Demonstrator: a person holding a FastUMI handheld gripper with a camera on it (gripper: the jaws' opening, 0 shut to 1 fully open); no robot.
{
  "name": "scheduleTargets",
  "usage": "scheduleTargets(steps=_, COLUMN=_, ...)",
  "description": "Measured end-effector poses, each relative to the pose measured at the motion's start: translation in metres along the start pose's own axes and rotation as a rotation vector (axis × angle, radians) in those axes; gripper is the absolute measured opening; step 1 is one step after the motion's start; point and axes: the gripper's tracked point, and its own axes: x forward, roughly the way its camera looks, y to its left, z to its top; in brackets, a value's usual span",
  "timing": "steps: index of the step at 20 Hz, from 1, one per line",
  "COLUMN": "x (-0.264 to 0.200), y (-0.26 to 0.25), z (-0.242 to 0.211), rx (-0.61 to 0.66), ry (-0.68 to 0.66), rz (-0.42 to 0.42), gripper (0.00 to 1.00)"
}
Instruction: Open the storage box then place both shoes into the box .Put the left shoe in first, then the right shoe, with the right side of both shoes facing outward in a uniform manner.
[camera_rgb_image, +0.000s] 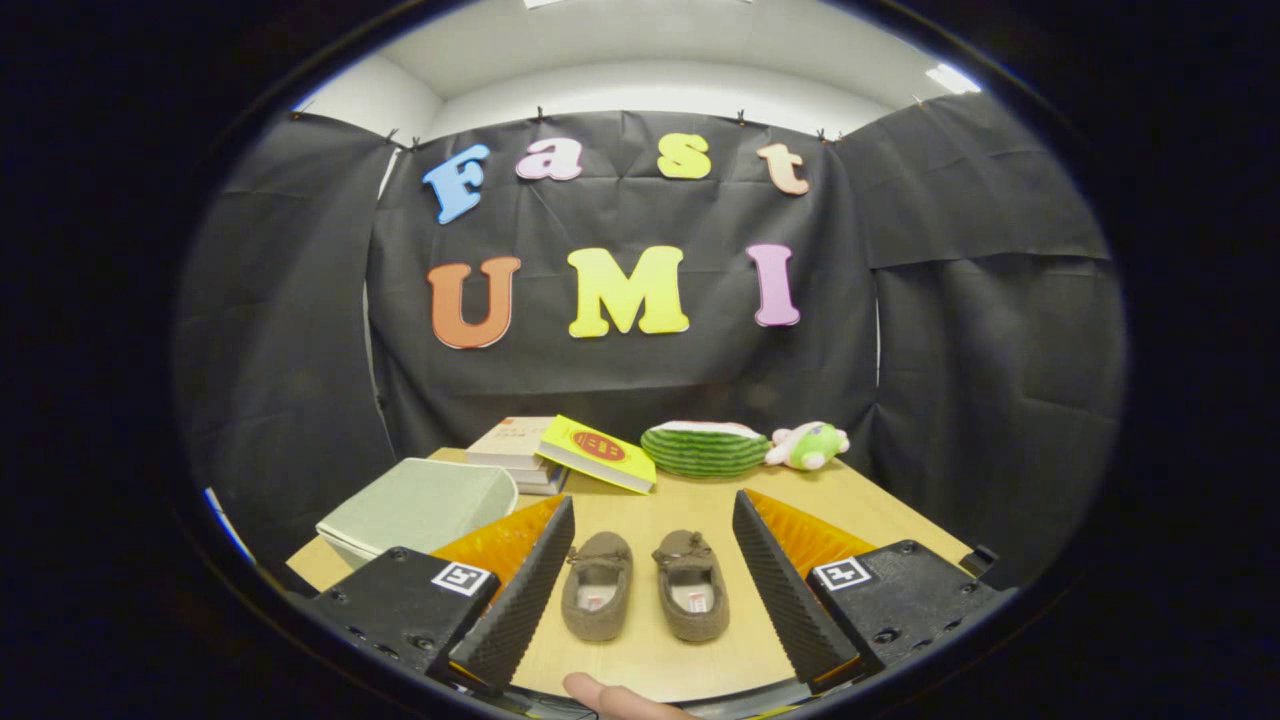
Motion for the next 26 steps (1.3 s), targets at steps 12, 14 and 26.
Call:
scheduleTargets(steps=12, x=0.115, y=0.053, z=-0.067, rx=0.286, ry=0.375, rz=0.379, gripper=0.99)
scheduleTargets(steps=14, x=0.135, y=0.065, z=-0.076, rx=0.364, ry=0.427, rz=0.447, gripper=0.99)
scheduleTargets(steps=26, x=0.194, y=0.164, z=-0.097, rx=0.804, ry=0.756, rz=0.826, gripper=0.99)
